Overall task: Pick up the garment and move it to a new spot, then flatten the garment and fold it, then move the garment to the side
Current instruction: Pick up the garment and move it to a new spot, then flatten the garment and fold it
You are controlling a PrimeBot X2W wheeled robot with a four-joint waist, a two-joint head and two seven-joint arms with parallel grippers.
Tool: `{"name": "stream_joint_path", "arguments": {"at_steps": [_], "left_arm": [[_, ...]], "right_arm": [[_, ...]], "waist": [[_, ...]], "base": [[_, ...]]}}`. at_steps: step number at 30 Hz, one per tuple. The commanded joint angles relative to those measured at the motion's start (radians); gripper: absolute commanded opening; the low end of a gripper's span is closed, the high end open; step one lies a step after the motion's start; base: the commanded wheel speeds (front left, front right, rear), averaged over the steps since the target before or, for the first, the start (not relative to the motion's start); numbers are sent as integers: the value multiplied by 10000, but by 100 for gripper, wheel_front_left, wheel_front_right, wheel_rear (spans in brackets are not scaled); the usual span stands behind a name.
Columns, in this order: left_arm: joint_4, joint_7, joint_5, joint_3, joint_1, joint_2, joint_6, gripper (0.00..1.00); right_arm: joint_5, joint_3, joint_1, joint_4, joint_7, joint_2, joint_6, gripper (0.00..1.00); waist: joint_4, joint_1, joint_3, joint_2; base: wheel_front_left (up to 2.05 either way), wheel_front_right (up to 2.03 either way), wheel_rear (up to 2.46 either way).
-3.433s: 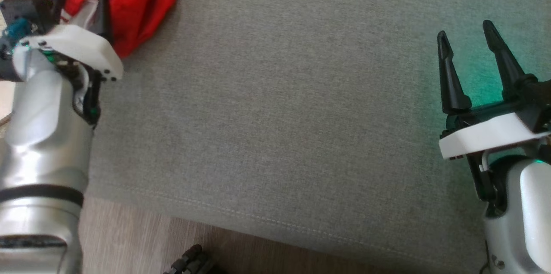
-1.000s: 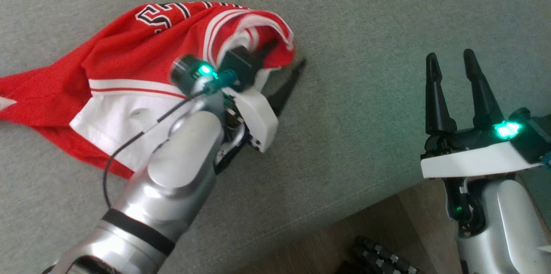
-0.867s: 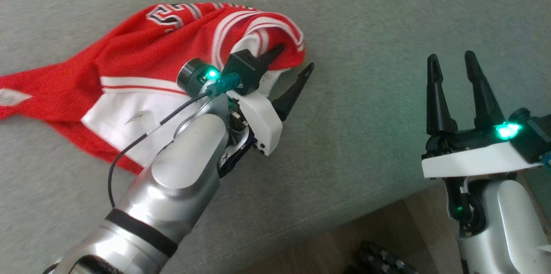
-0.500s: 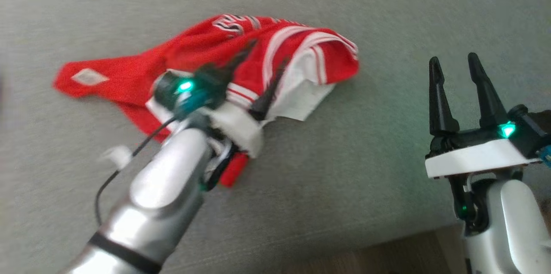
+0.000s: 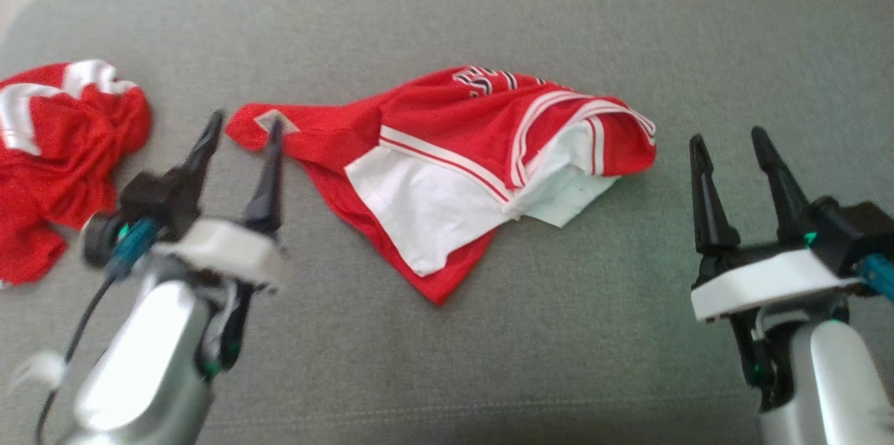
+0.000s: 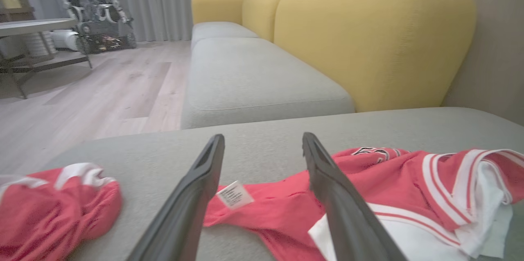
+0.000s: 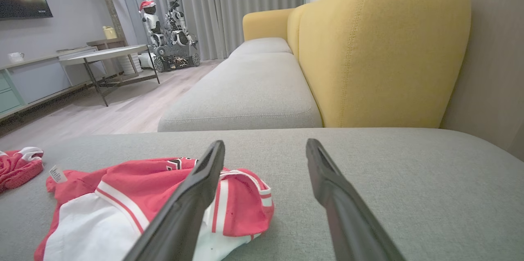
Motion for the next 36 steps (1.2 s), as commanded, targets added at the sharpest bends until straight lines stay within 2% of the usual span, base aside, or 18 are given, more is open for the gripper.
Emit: {"name": "stream_joint_path", "arguments": {"at_steps": [1,5,17,27,36], "left_arm": [[-492,-114,-73,593,-5,451,124,100],[-990,-115,-180,950,870,845,318,100],[-2144,-13,-294,1081,2665,1238,822,100],[-2831,298,-236,990,3334,1443,1191,100],[-2947,402,-217,911,3339,1481,1273,100]], "right_arm": [[-87,239,60,-314,49,-39,-7,100],[-191,272,225,-279,164,-39,-7,100],[-213,380,887,-162,454,-39,-7,100],[-187,410,1287,-316,670,-39,-7,100],[-200,359,1271,-373,685,-39,-7,100]], "waist": [[248,0,-304,0],[364,0,-570,0],[224,0,-1410,0],[101,0,-1718,0],[137,0,-1688,0]], "base": [[0,0,0],[0,0,0],[0,0,0],[0,0,0],[0,0,0]]}}
